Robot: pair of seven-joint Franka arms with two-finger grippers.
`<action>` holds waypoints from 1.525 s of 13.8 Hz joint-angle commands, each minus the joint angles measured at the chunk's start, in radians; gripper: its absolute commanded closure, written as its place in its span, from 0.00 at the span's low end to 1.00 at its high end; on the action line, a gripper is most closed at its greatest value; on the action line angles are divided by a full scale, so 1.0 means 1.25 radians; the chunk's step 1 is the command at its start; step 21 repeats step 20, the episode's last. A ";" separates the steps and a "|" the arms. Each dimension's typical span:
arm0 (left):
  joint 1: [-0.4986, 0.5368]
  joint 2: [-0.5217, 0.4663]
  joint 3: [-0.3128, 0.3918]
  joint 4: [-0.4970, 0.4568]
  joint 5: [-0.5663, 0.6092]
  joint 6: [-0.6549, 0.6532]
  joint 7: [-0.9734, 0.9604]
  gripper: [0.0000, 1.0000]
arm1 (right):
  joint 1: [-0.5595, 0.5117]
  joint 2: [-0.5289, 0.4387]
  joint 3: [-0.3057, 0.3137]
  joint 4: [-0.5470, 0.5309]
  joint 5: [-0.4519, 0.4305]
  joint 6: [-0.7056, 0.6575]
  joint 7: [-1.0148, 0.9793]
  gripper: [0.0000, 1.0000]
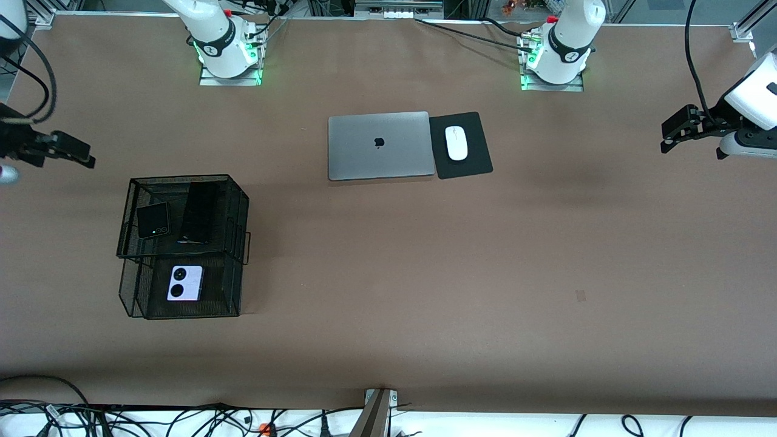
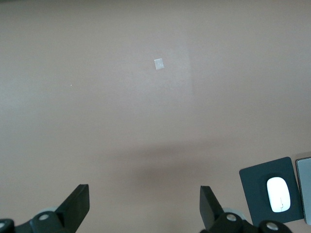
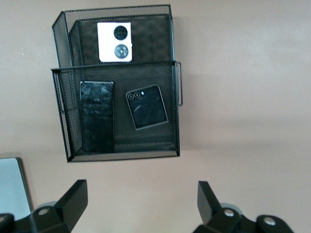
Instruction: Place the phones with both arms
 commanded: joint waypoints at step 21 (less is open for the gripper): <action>-0.001 0.010 -0.001 0.022 -0.011 -0.026 0.015 0.00 | -0.023 -0.032 0.040 0.001 -0.008 -0.041 0.048 0.00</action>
